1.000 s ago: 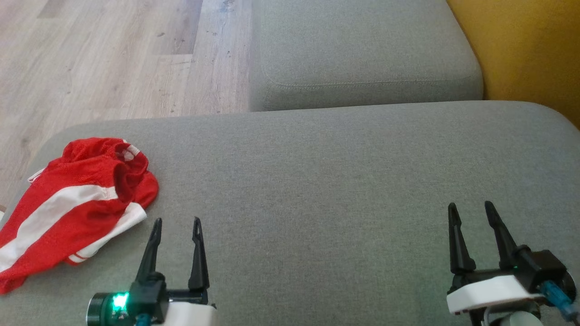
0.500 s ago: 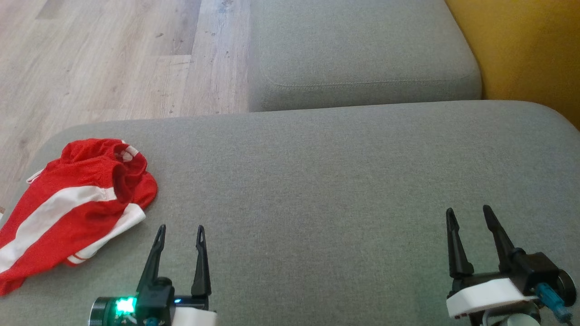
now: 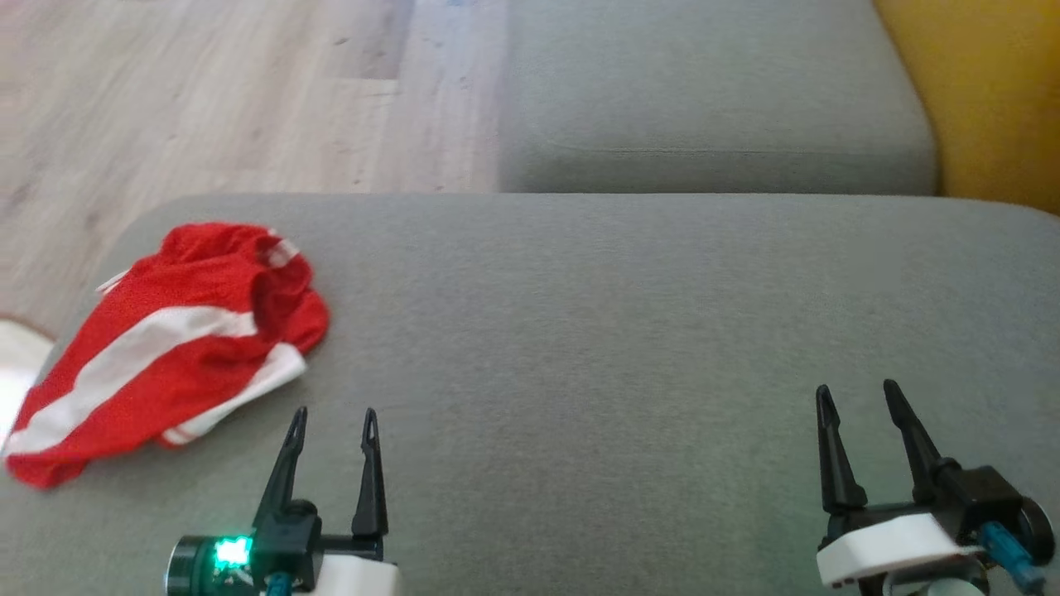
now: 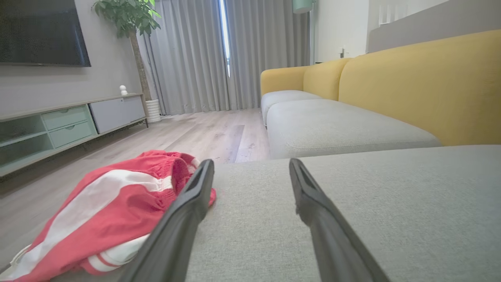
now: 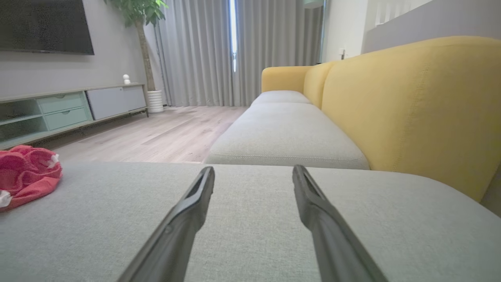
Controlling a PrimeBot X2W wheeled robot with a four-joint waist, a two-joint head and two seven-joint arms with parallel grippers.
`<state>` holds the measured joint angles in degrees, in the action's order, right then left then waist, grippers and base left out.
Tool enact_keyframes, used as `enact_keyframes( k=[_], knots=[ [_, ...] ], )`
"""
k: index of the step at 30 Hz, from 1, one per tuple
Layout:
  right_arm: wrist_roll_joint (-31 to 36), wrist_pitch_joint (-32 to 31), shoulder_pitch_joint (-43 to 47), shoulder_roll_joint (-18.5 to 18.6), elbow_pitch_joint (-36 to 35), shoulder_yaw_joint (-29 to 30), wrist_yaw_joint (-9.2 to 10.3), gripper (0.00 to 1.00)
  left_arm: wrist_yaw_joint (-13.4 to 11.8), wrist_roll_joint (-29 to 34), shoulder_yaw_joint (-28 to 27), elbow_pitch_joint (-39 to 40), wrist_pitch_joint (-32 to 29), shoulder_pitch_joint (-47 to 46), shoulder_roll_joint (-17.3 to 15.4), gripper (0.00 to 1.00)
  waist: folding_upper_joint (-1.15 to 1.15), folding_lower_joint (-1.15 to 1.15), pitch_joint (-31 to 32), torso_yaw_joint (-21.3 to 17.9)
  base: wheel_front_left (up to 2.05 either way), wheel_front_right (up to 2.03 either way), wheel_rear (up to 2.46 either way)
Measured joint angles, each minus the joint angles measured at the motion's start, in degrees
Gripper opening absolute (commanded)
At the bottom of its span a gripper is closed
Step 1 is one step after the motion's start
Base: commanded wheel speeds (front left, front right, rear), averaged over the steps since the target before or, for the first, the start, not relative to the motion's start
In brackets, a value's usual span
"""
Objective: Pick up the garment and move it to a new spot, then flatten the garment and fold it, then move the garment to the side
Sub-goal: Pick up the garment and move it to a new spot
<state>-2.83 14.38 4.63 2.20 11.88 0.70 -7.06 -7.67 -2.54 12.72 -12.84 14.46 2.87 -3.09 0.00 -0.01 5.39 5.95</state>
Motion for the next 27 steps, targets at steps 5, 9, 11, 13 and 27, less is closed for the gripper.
enact_keyframes(
  k=[5,9,11,13,27],
  knots=[
    [0.4,0.0,0.6,0.0,-0.1,0.1,0.0,1.0,-1.1,0.0,-0.1,0.3,0.0,-0.6,0.0,1.0,0.0,0.0,-0.6,5.0,0.0,0.0,0.0],
    [0.4,0.0,0.6,0.0,-0.3,-0.3,0.0,1.0,-1.9,0.2,-0.5,0.7,0.0,-0.5,0.0,1.0,0.0,0.0,-1.3,10.0,0.0,0.0,0.0],
    [0.4,0.0,0.4,0.0,-0.3,-0.5,0.0,1.0,-2.5,0.5,-1.2,1.5,0.0,-0.5,0.0,1.0,0.0,0.0,-1.7,12.6,0.0,0.0,0.0],
    [0.4,0.0,0.2,0.0,-0.2,-0.7,0.0,1.0,-2.6,0.7,-1.8,2.0,0.0,-0.5,-0.1,1.0,0.0,0.01,-2.1,15.0,0.0,0.0,0.0],
    [2.5,0.0,-2.8,0.0,0.9,-3.7,0.0,1.0,-6.0,0.6,-7.0,7.7,0.0,1.2,-0.4,1.0,0.0,0.01,-5.8,23.3,0.0,0.0,0.0]
  ],
)
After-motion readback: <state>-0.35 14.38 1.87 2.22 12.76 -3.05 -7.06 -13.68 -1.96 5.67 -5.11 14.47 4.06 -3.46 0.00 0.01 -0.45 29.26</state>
